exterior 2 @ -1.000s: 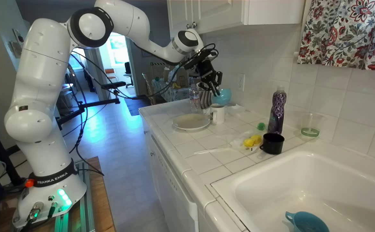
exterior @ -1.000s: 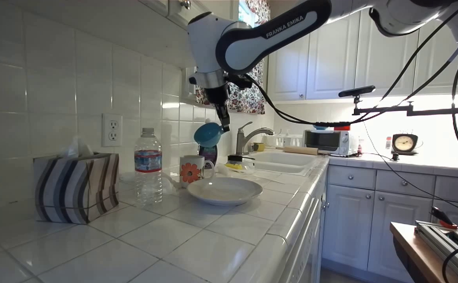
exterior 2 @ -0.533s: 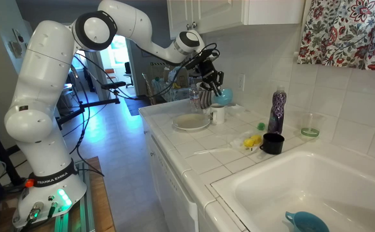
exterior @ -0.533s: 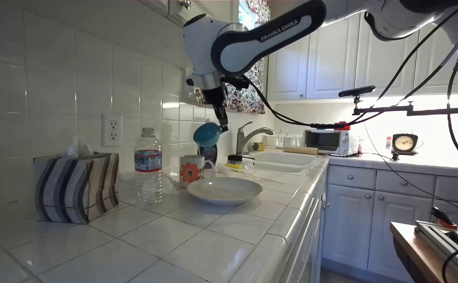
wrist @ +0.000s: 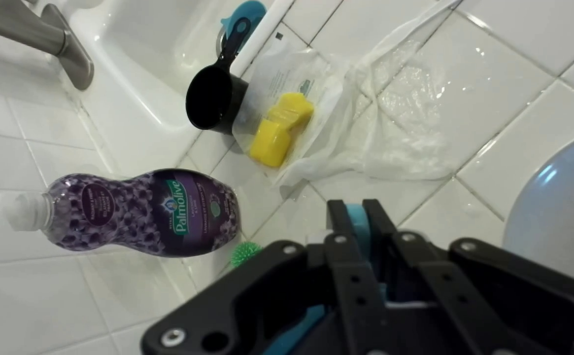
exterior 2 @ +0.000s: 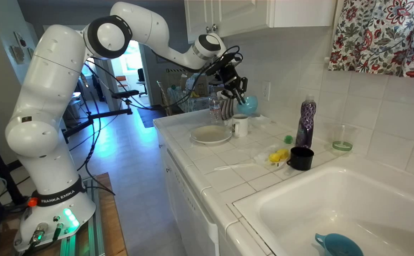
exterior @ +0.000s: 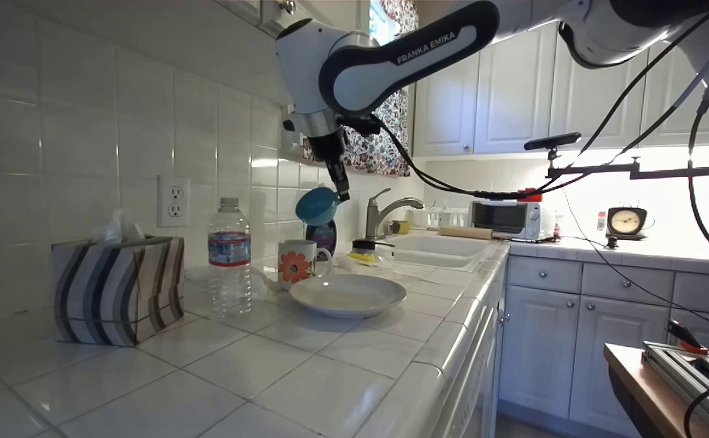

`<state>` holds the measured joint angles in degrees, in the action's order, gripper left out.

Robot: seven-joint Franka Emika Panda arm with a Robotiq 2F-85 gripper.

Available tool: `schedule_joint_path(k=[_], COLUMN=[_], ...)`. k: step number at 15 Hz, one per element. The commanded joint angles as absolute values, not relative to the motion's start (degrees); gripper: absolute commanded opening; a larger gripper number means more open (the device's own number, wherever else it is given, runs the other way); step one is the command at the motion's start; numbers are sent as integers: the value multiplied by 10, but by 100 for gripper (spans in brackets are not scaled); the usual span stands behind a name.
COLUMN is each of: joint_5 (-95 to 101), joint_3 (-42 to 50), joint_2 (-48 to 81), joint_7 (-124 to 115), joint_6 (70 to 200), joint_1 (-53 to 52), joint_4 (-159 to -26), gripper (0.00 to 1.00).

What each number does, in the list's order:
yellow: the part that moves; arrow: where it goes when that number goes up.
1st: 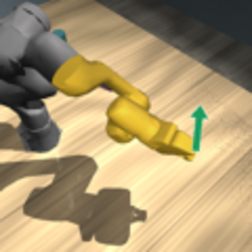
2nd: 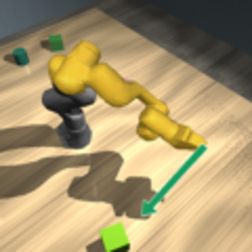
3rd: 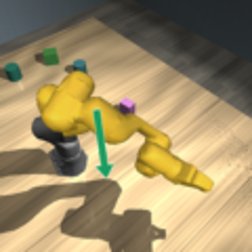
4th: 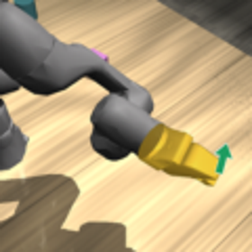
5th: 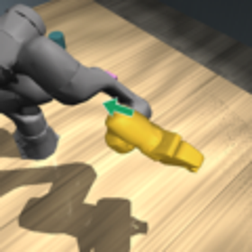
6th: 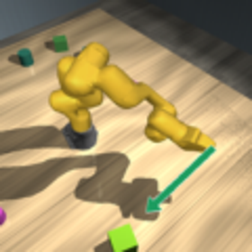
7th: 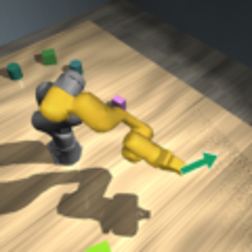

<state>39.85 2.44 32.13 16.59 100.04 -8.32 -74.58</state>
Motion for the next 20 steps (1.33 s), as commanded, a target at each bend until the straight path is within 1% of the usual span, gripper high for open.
schedule_joint_path(k=[1, 20], joint_5=[421, 443], joint_3=[21, 17], joint_2=[340, 355], joint_7=[178, 195], joint_6=[976, 943], joint_1=[-88, -103], joint_4=[-711, -687], gripper=[3, 3])
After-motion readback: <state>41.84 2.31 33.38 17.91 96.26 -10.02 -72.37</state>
